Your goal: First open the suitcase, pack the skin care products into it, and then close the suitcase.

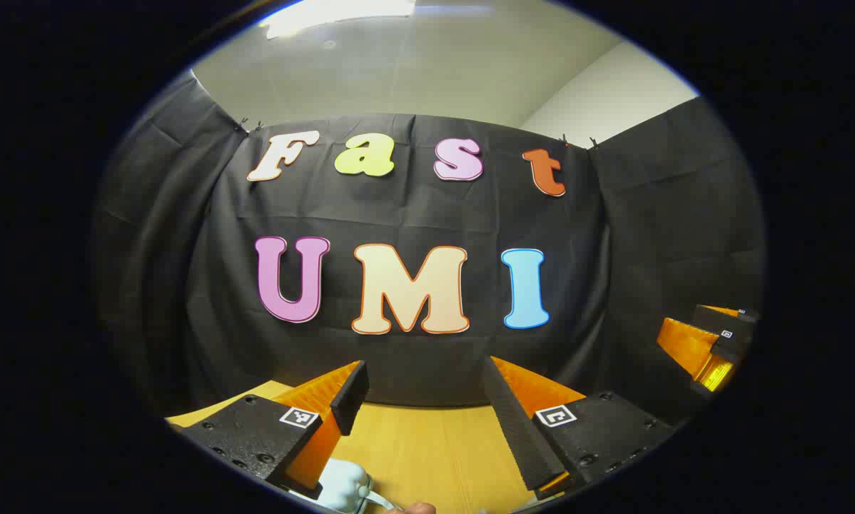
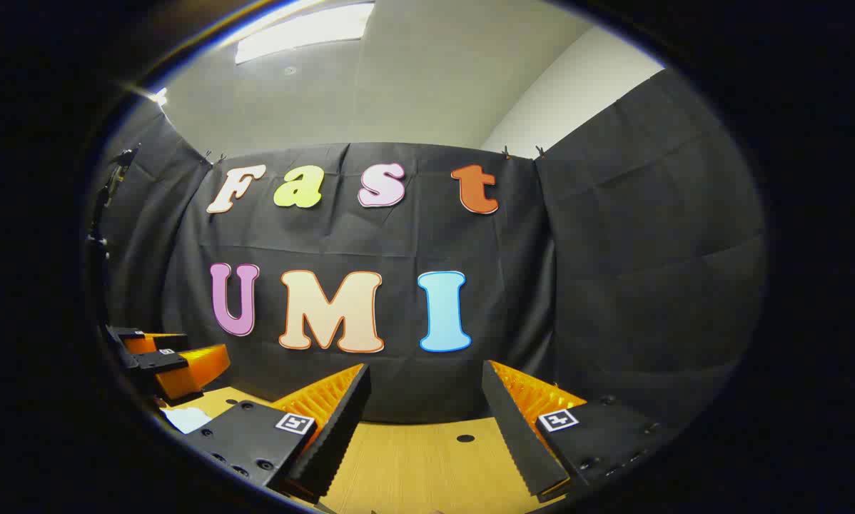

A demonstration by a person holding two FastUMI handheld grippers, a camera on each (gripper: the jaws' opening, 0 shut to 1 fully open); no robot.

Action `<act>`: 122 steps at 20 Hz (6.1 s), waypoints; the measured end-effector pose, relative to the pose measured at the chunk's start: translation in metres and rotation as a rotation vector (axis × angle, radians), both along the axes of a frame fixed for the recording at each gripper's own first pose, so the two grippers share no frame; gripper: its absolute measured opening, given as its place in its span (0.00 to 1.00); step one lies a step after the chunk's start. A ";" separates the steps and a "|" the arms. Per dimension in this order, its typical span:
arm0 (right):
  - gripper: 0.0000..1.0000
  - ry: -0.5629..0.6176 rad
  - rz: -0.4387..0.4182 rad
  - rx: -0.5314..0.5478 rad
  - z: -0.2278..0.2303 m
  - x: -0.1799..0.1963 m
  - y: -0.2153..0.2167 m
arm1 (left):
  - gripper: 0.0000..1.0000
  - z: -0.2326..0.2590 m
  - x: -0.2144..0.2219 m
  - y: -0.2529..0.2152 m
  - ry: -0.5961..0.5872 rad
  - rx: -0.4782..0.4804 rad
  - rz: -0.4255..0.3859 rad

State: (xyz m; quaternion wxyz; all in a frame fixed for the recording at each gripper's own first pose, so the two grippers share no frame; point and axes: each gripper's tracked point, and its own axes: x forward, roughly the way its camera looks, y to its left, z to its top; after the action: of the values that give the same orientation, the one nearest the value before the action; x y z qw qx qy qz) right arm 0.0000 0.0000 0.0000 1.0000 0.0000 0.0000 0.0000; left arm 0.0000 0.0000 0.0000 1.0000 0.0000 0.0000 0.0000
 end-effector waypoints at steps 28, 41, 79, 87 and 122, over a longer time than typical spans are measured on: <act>0.98 0.085 0.121 -0.018 -0.053 -0.011 0.006 | 0.90 -0.240 -0.085 0.021 0.643 0.144 0.019; 0.98 0.115 0.069 -0.094 -0.054 -0.012 -0.010 | 0.90 -0.345 -0.112 0.023 1.043 0.028 0.037; 0.99 0.146 0.118 -0.040 -0.081 -0.027 0.016 | 0.00 -0.242 -0.072 0.042 0.960 0.158 -0.042; 0.99 0.145 0.151 -0.027 -0.083 -0.023 0.043 | 0.00 -0.188 -0.057 0.111 0.859 0.131 0.018; 0.98 0.143 0.171 -0.038 -0.089 -0.034 0.223 | 0.00 -0.191 -0.067 0.444 0.707 0.106 0.315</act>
State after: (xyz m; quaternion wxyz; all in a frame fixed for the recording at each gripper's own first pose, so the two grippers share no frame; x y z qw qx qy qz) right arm -0.0343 0.2229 -0.0889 0.9936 -0.0188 0.0714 0.0855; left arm -0.0669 0.4441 -0.1909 0.9247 0.0516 0.3446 0.1534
